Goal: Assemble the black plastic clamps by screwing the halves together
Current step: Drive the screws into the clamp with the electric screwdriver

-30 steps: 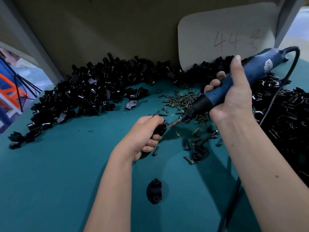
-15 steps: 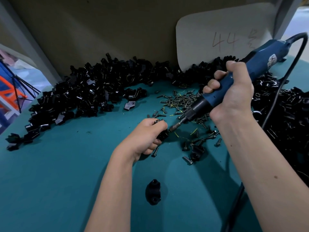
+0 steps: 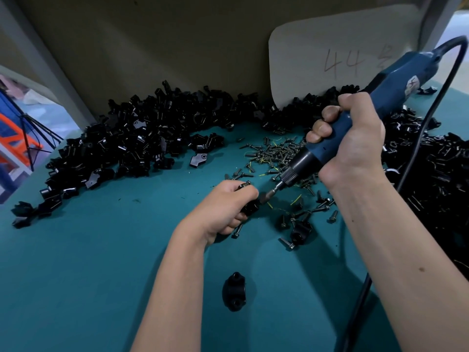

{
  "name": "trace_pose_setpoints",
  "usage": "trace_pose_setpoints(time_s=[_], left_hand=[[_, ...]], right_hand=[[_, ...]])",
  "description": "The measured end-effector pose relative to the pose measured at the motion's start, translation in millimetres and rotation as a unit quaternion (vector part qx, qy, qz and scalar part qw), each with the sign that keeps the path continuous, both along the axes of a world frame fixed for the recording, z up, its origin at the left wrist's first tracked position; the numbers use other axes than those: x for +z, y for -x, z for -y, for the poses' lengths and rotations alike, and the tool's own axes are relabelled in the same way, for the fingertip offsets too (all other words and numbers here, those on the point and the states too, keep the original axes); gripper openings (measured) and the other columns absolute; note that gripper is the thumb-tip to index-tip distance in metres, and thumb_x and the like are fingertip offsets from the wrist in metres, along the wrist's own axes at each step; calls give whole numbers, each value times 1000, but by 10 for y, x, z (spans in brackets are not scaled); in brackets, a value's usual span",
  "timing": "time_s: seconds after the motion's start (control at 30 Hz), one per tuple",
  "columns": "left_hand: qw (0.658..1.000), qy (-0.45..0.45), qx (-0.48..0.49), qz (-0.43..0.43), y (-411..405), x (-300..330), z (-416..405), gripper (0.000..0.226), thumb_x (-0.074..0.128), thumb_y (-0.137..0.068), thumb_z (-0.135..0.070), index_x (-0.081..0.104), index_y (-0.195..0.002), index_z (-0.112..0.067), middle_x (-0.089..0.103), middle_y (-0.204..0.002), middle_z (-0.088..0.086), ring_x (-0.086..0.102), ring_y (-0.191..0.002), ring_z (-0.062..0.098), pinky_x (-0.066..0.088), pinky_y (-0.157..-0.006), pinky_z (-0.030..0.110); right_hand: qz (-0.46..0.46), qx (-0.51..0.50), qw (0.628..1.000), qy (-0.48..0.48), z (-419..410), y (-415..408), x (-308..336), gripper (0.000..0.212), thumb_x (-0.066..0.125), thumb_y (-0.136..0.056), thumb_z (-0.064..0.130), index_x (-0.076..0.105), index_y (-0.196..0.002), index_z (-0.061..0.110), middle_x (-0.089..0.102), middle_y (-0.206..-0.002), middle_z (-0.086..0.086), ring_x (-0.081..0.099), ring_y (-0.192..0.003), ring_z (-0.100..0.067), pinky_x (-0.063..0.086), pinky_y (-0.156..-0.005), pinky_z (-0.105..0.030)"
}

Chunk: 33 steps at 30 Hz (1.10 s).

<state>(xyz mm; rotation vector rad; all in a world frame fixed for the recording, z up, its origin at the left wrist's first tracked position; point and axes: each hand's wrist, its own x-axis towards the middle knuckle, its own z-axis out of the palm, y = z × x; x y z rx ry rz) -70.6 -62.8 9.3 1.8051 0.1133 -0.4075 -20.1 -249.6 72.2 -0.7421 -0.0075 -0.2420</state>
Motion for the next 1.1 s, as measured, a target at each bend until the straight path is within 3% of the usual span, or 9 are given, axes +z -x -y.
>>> trace_pose_setpoints(time_s=[0.27,0.47,0.57,0.67,0.83,1.0,1.1], left_hand=[[999,32,6,-21,-16,-10,-41,21,58,-80,-37,42,-73,-26,31,-53,-7,16,-43,10,12,-38,15],[998,59,16,-33,-21,3,-69,27,55,-100,-28,44,-75,-24,33,-54,-5,17,-42,7,13,-36,14],[996,84,19,-39,-13,9,-92,28,58,-98,-31,45,-73,-24,33,-56,-4,17,-43,7,13,-36,14],[993,103,38,-38,-8,14,-98,25,60,-83,-37,43,-74,-22,34,-56,-3,17,-42,7,14,-35,13],[993,101,59,-28,-8,4,-77,26,52,-97,-29,41,-75,-20,34,-55,-4,17,-41,7,14,-34,15],[999,10,28,-12,-7,2,-6,24,55,-90,-31,41,-71,-25,33,-52,-7,18,-42,9,12,-38,16],[1000,8,22,-14,-27,-2,2,23,54,-90,-30,42,-71,-25,33,-52,-7,18,-43,10,12,-38,16]], right_hand=[[18,9,1000,-8,-38,13,-14,18,54,-91,8,41,-82,16,48,-64,0,38,-49,-13,35,-49,-25],[35,18,999,-10,-54,16,-27,14,54,-90,11,41,-85,15,47,-67,0,38,-50,-13,35,-49,-26],[41,24,999,-16,-56,18,-21,13,54,-89,13,41,-88,14,47,-69,-1,38,-51,-14,35,-50,-27],[41,22,999,-28,-68,16,-12,13,55,-89,13,42,-87,14,46,-70,-1,38,-51,-14,36,-50,-27],[6,-1,998,-58,-71,1,-41,15,54,-94,10,41,-87,15,47,-68,-1,38,-50,-13,36,-49,-27],[-27,2,999,-47,-23,-14,-107,18,54,-95,9,39,-87,15,47,-65,0,38,-49,-13,36,-47,-25],[-10,-6,999,-39,-33,-8,-105,17,54,-93,8,40,-86,15,47,-65,0,39,-49,-13,37,-47,-25]])
